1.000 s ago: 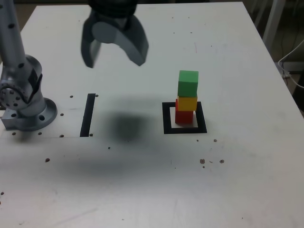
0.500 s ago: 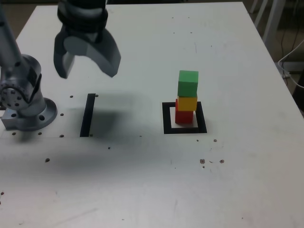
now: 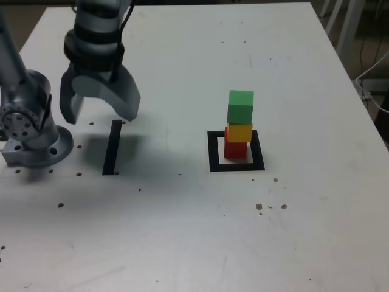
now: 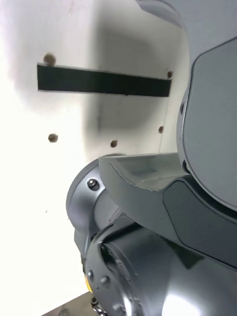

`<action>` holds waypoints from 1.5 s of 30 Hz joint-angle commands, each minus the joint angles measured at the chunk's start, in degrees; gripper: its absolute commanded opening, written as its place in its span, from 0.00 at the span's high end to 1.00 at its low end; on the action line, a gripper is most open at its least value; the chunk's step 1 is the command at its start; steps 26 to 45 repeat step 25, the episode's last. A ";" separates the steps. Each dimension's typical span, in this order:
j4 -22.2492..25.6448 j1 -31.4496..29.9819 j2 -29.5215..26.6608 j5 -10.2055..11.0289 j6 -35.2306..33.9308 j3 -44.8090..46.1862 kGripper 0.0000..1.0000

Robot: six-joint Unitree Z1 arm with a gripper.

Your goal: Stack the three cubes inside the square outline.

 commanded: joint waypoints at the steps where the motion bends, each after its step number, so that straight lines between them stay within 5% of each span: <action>1: -1.88 0.66 -0.25 -0.21 0.48 1.45 0.00; 14: -9.58 1.09 -0.20 -1.66 1.25 7.08 0.00; 45: -10.04 1.09 -0.24 -1.96 1.25 7.47 0.00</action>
